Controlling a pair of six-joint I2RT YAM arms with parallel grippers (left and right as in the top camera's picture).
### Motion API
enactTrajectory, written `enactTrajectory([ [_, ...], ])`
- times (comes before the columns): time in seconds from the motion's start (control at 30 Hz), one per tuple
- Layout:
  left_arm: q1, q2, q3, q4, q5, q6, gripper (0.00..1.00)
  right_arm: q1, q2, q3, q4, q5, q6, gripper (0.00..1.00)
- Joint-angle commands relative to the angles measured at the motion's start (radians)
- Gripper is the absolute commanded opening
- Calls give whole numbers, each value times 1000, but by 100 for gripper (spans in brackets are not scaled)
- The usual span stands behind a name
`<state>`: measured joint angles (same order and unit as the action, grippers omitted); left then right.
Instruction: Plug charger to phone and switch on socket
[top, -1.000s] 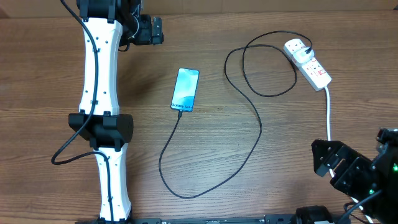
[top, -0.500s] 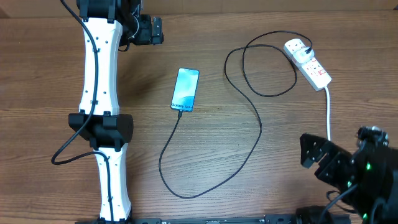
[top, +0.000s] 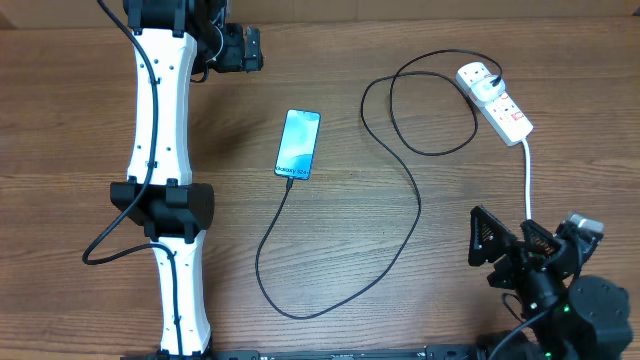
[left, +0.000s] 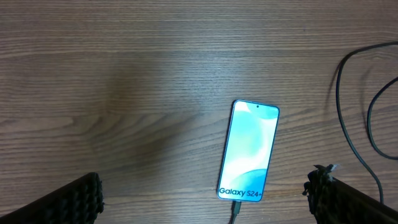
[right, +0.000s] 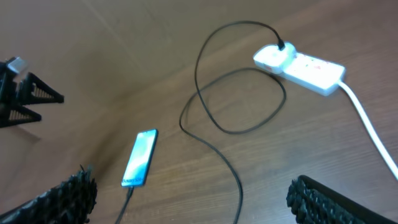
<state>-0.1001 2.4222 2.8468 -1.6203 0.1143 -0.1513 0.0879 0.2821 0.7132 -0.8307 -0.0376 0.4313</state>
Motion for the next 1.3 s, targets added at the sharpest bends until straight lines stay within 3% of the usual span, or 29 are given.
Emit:
enactTrajectory([
  [0.0, 2, -5, 2, 1, -14, -6, 100, 7, -67, -110, 93, -7, -22, 100],
  [0.23, 2, -5, 2, 1, -14, -6, 100, 7, -180, -342, 359, -10, -21, 100],
  [0.47, 2, -5, 2, 1, -14, -6, 100, 7, -265, -466, 501, -23, -70, 100],
  [0.63, 2, -5, 2, 1, -14, -6, 100, 7, -279, -503, 605, -97, -214, 100],
  [0.83, 2, -5, 2, 1, -14, -6, 100, 7, -279, -505, 688, -103, -281, 100],
  [1.13, 2, -5, 2, 1, -14, -6, 100, 7, -279, -546, 719, -107, -283, 100],
  [1.27, 2, -5, 2, 1, -14, -6, 100, 7, -279, -606, 809, -107, -284, 100],
])
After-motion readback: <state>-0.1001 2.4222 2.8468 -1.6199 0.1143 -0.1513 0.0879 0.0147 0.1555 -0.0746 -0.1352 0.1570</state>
